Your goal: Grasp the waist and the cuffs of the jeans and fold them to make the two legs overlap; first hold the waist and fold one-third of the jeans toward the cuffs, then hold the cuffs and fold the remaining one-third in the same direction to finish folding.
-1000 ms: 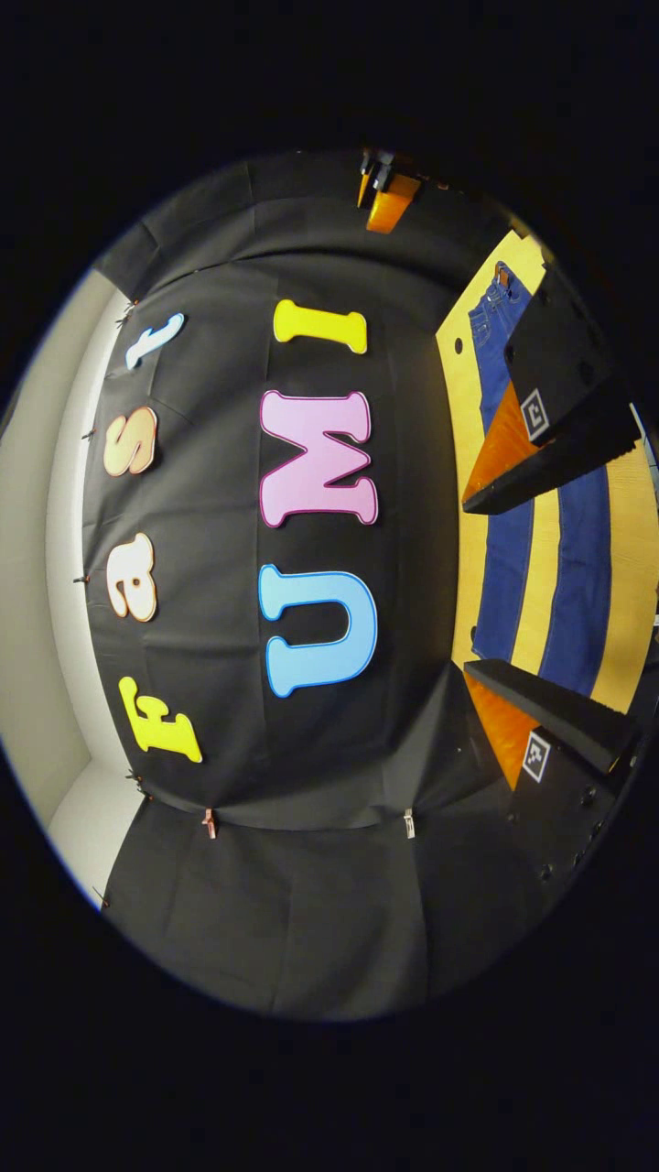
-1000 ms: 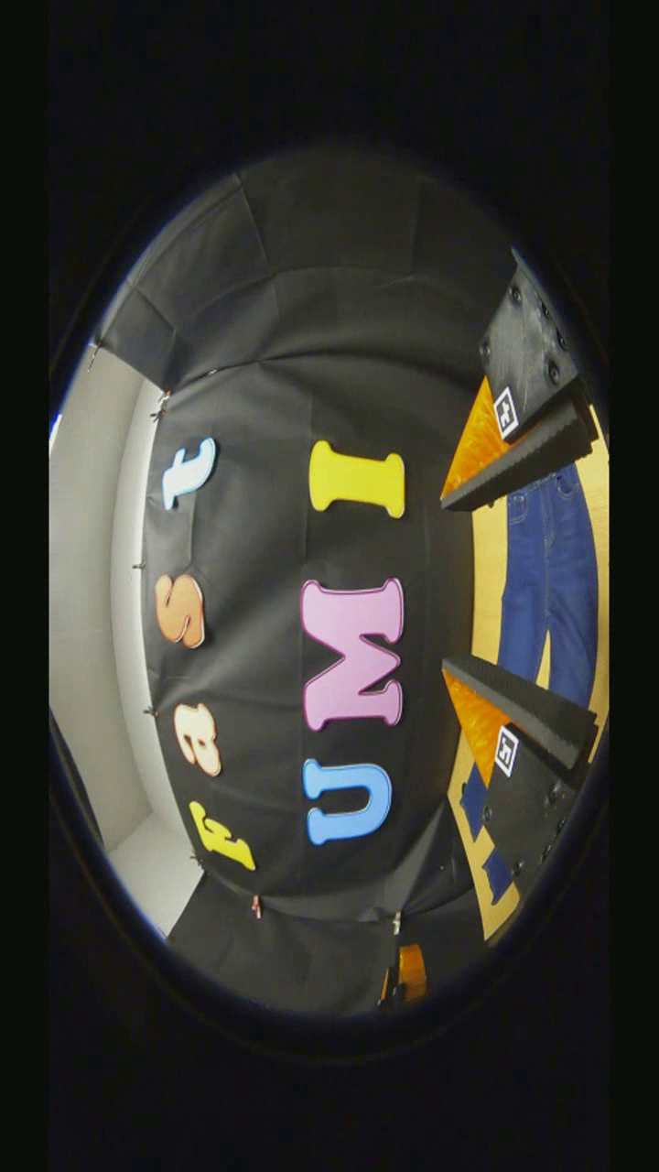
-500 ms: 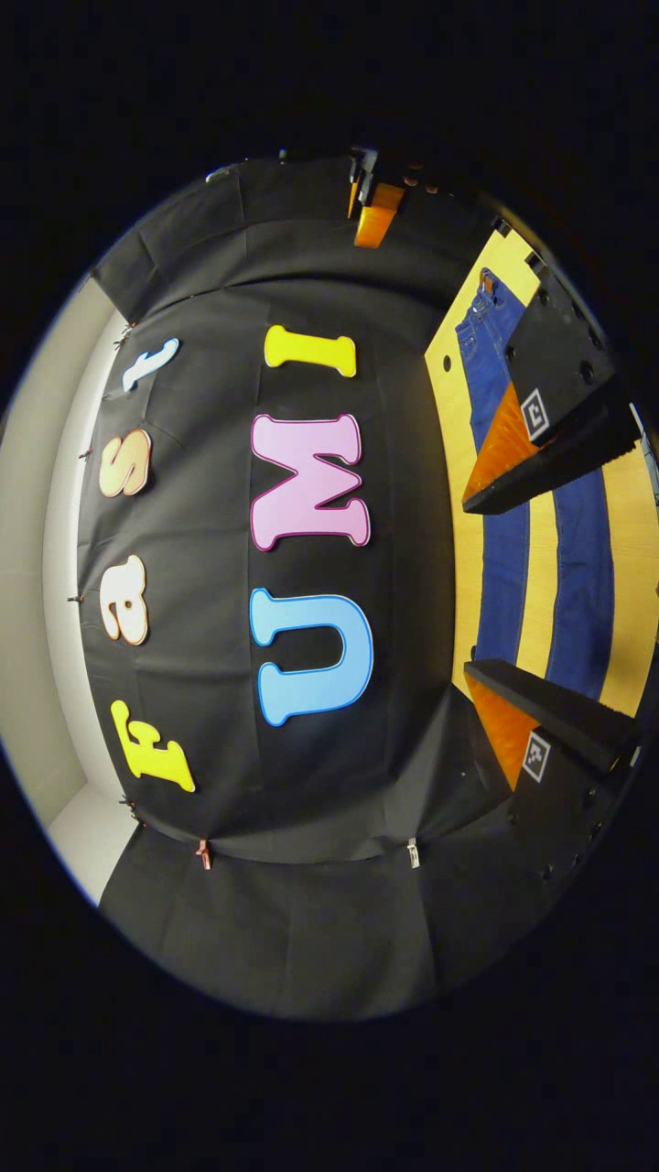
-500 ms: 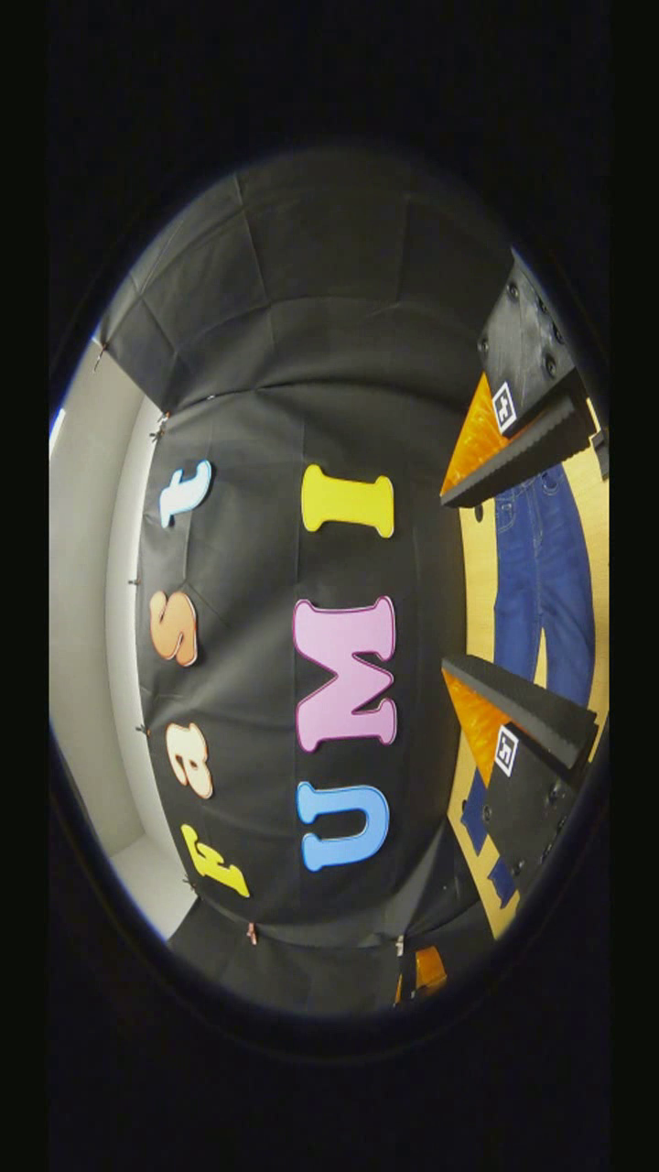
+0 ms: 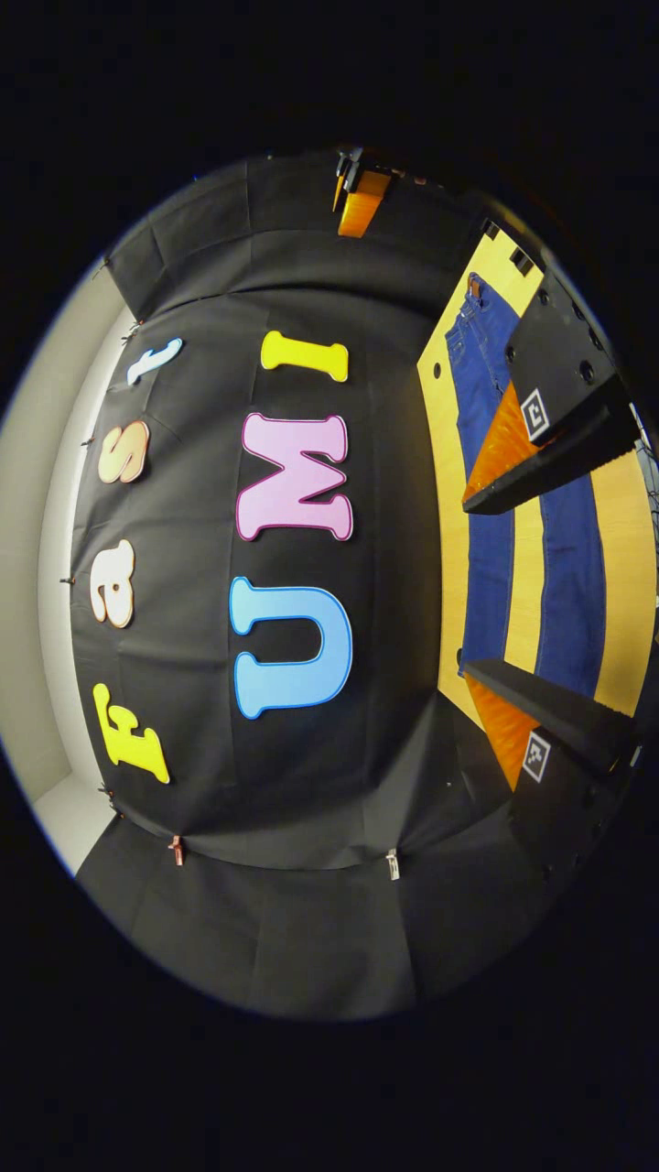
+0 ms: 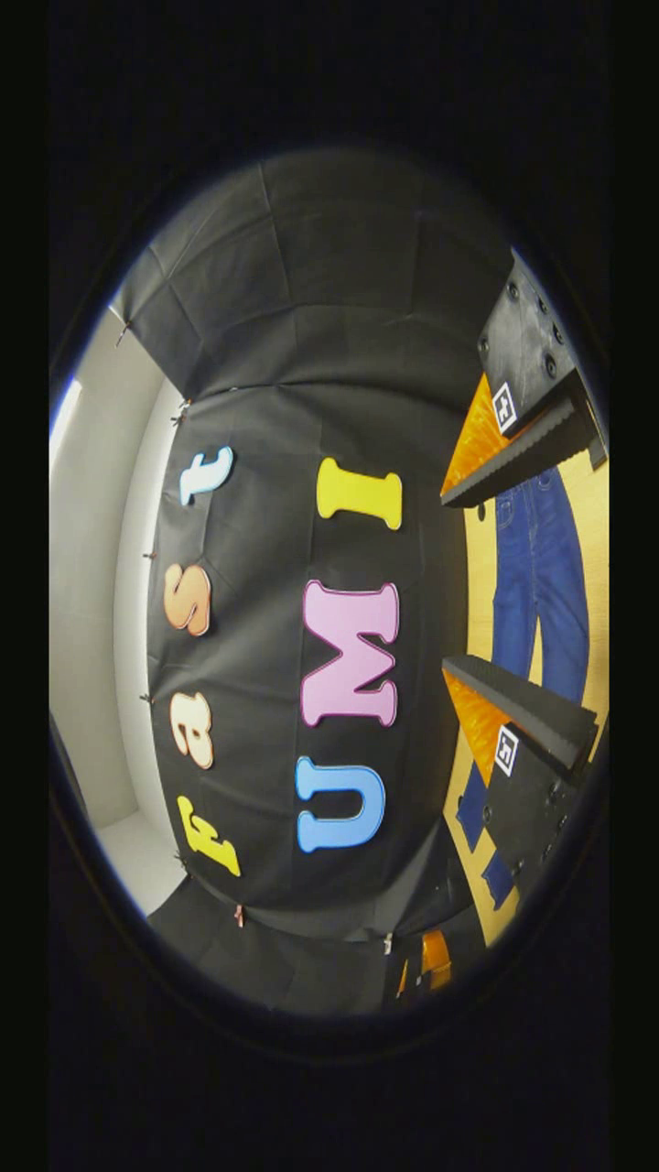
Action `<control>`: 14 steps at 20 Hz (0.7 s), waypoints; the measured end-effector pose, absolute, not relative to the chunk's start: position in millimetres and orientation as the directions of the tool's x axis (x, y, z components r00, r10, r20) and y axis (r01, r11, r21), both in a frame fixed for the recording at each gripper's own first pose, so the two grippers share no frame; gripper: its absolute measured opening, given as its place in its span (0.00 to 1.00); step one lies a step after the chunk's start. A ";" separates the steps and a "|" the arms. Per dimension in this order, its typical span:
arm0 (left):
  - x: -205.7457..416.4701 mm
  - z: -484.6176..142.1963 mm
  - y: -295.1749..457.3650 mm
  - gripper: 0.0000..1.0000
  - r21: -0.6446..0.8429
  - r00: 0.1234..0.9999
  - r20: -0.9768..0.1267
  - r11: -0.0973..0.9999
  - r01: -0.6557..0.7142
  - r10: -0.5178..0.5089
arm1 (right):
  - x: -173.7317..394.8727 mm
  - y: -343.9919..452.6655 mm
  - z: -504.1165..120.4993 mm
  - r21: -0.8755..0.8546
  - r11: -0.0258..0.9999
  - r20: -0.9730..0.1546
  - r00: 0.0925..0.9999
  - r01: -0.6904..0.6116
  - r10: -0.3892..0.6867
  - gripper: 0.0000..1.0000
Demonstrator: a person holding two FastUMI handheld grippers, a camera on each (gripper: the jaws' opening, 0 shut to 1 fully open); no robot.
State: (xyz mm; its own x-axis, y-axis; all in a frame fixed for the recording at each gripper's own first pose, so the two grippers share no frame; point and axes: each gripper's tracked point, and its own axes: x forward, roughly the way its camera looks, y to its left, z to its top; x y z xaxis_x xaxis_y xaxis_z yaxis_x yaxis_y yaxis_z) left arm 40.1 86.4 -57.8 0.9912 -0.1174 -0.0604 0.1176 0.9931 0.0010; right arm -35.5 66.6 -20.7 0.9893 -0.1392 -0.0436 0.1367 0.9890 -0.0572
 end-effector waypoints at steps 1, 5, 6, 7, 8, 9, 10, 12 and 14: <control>42.2 -62.6 96.1 0.99 0.007 0.991 -0.062 0.992 0.123 -0.122 | -39.8 68.7 -19.3 -0.066 0.987 -0.039 0.989 0.143 -0.146 0.95; 59.4 -100.2 145.8 0.99 0.123 0.981 -0.116 0.978 0.167 -0.153 | -52.6 77.0 -19.4 -0.084 0.982 -0.049 0.984 0.169 -0.174 0.95; 66.5 -114.7 161.8 0.99 0.193 0.977 -0.148 0.964 0.181 -0.153 | -55.4 78.3 -18.8 -0.086 0.981 -0.053 0.982 0.176 -0.181 0.94; 72.7 -131.4 177.9 0.98 0.262 0.970 -0.186 0.944 0.201 -0.155 | -57.8 80.1 -19.2 -0.090 0.979 -0.059 0.981 0.181 -0.186 0.95; 77.6 -150.0 191.6 0.98 0.313 0.959 -0.230 0.921 0.231 -0.162 | -61.0 81.3 -19.6 -0.098 0.978 -0.065 0.980 0.184 -0.191 0.94; 82.6 -169.4 203.0 0.98 0.350 0.945 -0.275 0.897 0.270 -0.177 | -63.5 83.3 -19.1 -0.104 0.978 -0.064 0.980 0.180 -0.187 0.95; 85.8 -189.7 213.8 0.98 0.386 0.925 -0.330 0.867 0.315 -0.190 | -65.5 84.7 -15.9 -0.109 0.977 -0.059 0.980 0.181 -0.188 0.95; 90.3 -225.4 234.5 0.98 0.481 0.879 -0.434 0.774 0.412 -0.197 | -69.0 81.6 -16.1 -0.125 0.973 -0.059 0.978 0.192 -0.200 0.94; 98.3 -262.9 250.9 0.98 0.555 0.826 -0.528 0.655 0.513 -0.199 | -73.3 76.8 -22.8 -0.139 0.968 -0.088 0.972 0.206 -0.220 1.00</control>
